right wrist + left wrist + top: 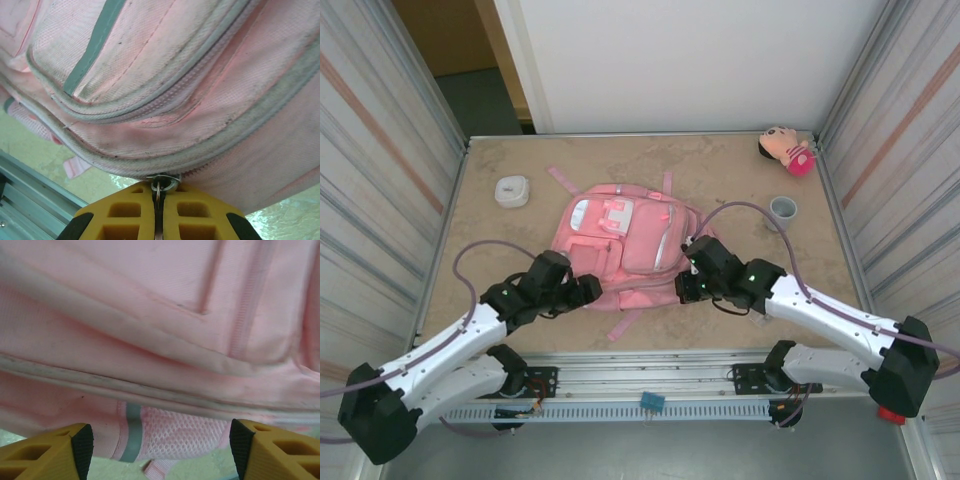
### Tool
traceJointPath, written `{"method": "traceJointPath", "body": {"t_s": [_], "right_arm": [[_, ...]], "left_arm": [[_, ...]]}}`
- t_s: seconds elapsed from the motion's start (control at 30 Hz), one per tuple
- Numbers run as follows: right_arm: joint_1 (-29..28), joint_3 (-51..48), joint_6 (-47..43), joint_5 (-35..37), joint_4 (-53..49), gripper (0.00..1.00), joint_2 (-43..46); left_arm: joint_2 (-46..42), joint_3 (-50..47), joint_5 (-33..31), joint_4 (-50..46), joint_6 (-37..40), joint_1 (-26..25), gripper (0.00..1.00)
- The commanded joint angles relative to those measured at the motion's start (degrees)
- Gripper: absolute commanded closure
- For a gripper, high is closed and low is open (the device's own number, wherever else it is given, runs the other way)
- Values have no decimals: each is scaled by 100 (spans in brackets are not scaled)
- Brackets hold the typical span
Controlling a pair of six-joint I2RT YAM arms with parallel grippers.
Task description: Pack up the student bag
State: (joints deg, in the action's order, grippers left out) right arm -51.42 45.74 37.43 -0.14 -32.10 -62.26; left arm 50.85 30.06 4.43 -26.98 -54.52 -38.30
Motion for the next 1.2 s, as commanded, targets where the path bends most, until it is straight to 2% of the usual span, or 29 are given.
{"method": "traceJointPath", "body": {"t_s": [0.0,0.27,0.37,0.47,0.57,0.7,0.83,0.97,1.07,1.17], "right_arm": [[-313,60,217,-136,257,100,-68],[-1265,493,337,-82,850,100,-1037],[-1373,879,271,-65,1119,100,-1579],[-1316,1303,206,-98,1445,100,-2059],[-1238,1784,79,-367,1568,100,-2525],[-1251,2017,-7,-619,1594,100,-2778],[-1236,1997,-23,-800,1619,100,-2794],[-1227,2051,-31,-989,1681,100,-2915],[-1239,2097,-20,-1057,1699,100,-2989],[-1243,2106,-4,-1071,1704,100,-2994]], "left_arm": [[265,-100,71,881,-511,231,26],[1239,405,65,2033,427,1374,26],[1773,797,434,2267,777,1861,26],[2087,1196,629,2195,1027,2076,25],[1887,1326,664,1886,967,2101,25],[1028,977,979,1192,382,2084,24],[69,407,1328,662,-311,2029,31],[-355,-189,1622,1115,-1167,1807,33],[-212,-303,1620,1415,-1361,1577,35],[56,-407,1639,1962,-1587,1404,40]]}}
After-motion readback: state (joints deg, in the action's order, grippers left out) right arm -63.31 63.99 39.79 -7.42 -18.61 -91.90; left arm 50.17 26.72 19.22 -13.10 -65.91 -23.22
